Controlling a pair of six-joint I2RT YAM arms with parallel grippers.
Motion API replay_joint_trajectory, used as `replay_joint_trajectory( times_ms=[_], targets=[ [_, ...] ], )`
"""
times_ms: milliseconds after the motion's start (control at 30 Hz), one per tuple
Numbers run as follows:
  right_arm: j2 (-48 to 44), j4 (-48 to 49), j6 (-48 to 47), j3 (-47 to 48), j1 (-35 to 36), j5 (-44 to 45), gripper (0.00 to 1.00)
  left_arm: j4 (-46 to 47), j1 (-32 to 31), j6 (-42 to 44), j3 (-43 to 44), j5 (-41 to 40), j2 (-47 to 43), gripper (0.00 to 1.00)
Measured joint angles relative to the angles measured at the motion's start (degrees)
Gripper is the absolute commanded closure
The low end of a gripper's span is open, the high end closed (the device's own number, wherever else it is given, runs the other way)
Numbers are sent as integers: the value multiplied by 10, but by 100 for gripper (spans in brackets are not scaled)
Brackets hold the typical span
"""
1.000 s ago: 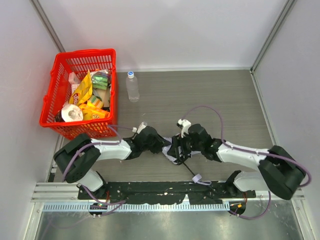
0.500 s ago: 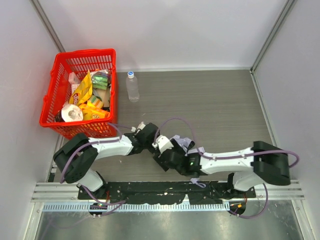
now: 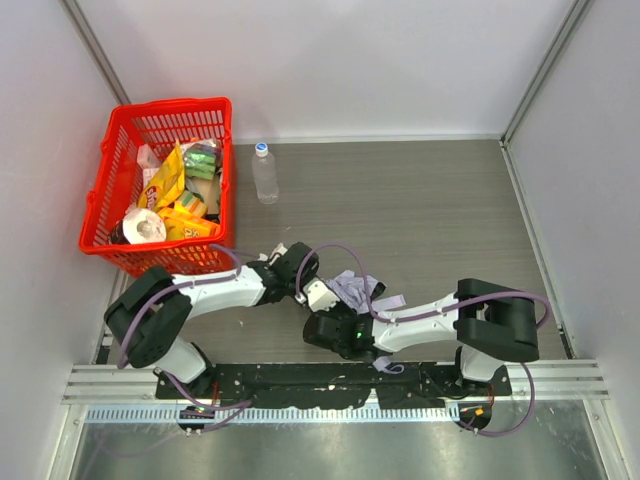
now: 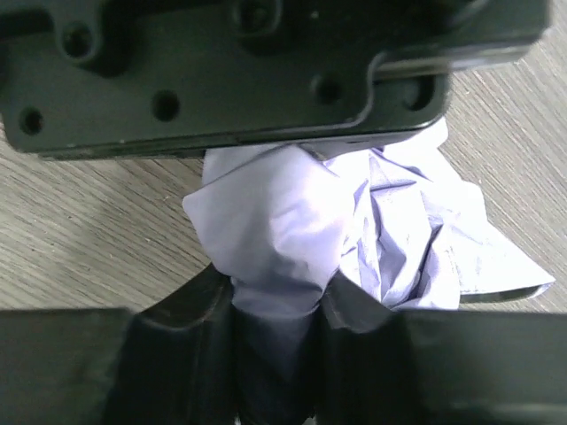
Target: Put away the umbrella
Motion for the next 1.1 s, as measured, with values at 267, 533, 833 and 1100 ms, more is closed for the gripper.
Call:
replay_joint_trajectory(
  times_ms=[267, 533, 833, 1100],
  targets=[
    [-82, 125, -15, -96, -49, -105, 99, 31, 0, 21, -17, 2, -17, 21],
    [-193, 328, 15, -251, -231, -424, 99, 107, 3, 56, -83, -1, -71, 0],
    [-144, 452, 84, -293, -347, -676, 99, 266, 4, 71, -149, 37, -61, 0],
    [-56, 567, 165, -293, -381, -760, 99, 342, 4, 19, -161, 50, -26, 26]
  ],
)
